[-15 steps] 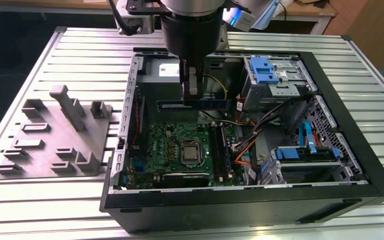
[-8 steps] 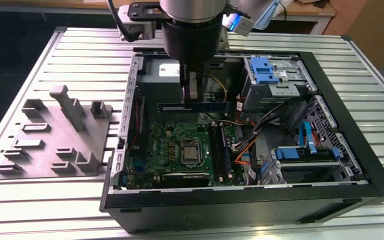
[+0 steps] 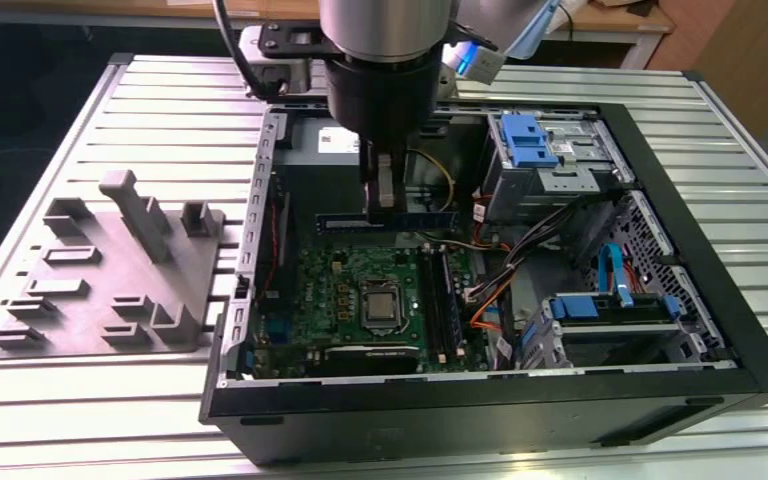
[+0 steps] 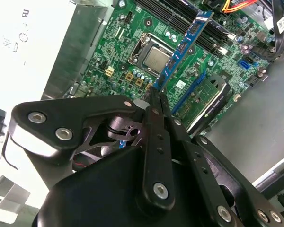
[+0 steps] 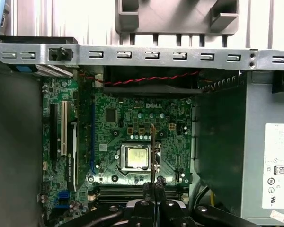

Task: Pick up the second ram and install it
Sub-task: 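Pick up the second ram and move it above second insertion slot, then insert the second ram into the second slot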

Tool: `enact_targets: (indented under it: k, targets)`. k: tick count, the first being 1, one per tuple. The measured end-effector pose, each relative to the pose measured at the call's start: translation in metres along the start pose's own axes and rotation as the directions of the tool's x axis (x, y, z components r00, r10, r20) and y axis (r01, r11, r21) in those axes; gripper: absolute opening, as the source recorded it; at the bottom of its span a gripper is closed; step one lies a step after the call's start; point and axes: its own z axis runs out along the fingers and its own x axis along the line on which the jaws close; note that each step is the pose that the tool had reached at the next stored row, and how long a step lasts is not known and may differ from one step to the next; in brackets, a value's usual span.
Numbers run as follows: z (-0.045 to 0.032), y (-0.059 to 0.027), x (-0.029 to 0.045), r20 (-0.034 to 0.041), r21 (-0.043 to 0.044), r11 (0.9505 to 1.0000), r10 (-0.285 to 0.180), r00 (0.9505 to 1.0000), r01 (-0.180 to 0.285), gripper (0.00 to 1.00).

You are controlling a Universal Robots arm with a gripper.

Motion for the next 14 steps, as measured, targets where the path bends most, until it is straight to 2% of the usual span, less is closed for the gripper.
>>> enact_targets:
  k: [8, 11, 13, 14]
  targets:
    - [0.0061, -0.0005, 0.0001, 0.0000, -0.0001, 1.0000, 0.000, 1.0000, 0.000, 0.12]
    - [0.0062, -0.0005, 0.0001, 0.0017, 0.0000, 1.0000, 0.000, 1.0000, 0.000, 0.12]
    - [0.0062, -0.0006, 0.0001, 0.0076, 0.0001, 1.0000, 0.000, 1.0000, 0.000, 0.12]
    - [0.0063, -0.0006, 0.0001, 0.0078, 0.0001, 1.0000, 0.000, 1.0000, 0.000, 0.12]
